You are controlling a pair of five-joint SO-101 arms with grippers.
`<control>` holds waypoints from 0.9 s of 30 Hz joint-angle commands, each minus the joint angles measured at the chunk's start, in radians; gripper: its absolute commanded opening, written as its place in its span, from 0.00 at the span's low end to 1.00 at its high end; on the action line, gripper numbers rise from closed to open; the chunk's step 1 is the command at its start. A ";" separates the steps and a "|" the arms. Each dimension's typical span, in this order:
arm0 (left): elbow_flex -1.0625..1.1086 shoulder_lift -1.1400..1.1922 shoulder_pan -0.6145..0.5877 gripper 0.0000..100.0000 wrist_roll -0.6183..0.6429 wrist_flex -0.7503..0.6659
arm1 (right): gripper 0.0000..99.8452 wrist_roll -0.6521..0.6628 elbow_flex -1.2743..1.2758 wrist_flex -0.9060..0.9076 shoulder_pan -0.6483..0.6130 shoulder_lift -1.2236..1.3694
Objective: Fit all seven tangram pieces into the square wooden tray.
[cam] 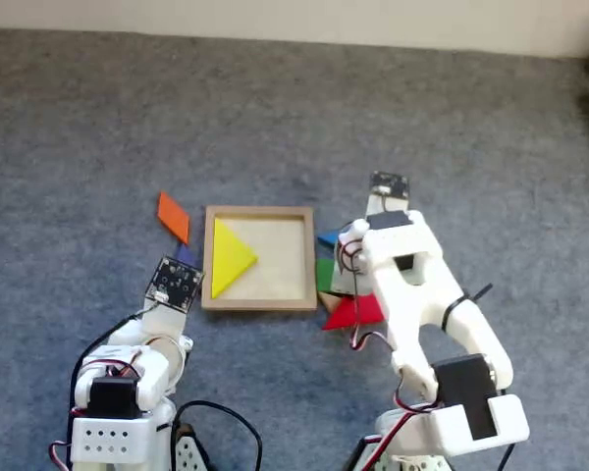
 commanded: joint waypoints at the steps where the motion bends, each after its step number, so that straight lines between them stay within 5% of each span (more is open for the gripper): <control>1: 0.021 -0.035 -0.012 0.00 0.011 0.005 | 0.37 0.020 0.005 0.024 0.045 0.001; 11: 0.021 -0.035 -0.012 0.00 0.011 0.005 | 0.37 0.020 -0.074 0.182 0.097 -0.174; 18: 0.021 -0.035 -0.012 0.00 0.011 0.005 | 0.37 0.012 0.050 0.058 -0.021 -0.229; 27: 0.021 -0.035 -0.012 0.00 0.011 0.005 | 0.37 0.012 0.085 -0.064 -0.054 -0.001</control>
